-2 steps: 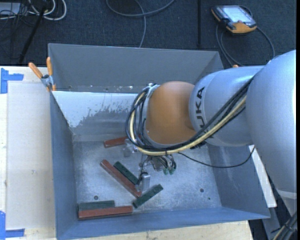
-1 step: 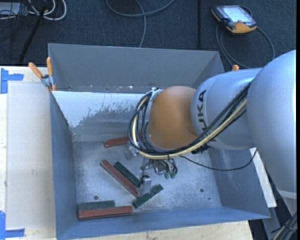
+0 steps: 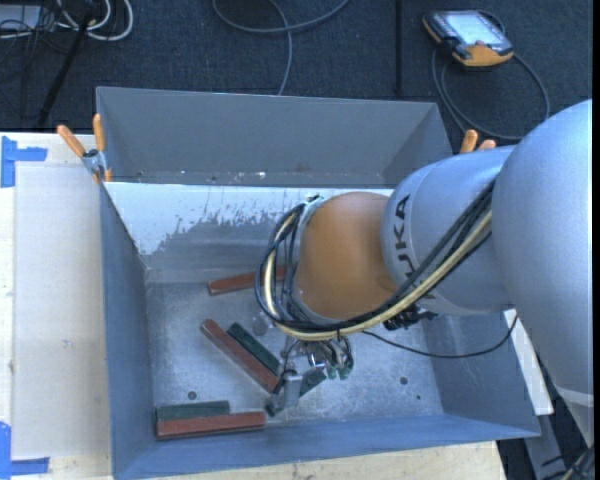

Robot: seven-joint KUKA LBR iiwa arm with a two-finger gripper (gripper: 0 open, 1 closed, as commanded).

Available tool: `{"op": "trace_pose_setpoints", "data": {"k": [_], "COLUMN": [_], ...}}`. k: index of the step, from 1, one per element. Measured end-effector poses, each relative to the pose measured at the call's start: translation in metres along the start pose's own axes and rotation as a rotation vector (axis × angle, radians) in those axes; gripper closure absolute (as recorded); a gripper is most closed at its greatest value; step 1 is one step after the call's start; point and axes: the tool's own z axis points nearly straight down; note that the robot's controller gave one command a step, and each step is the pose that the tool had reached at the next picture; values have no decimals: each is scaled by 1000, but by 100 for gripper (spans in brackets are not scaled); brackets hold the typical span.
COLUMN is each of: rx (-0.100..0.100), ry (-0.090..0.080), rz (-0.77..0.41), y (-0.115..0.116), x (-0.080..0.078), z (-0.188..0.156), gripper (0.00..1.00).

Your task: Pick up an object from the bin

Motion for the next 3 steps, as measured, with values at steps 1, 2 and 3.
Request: {"op": "trace_pose_setpoints", "data": {"k": [1, 2, 3], "rx": [-1, 0, 0], "ry": [0, -3, -2], "rz": [42, 129, 129], "y": [2, 14, 14], "x": [25, -22, -22], "z": [-3, 16, 16], "gripper": [0, 100, 0]}}
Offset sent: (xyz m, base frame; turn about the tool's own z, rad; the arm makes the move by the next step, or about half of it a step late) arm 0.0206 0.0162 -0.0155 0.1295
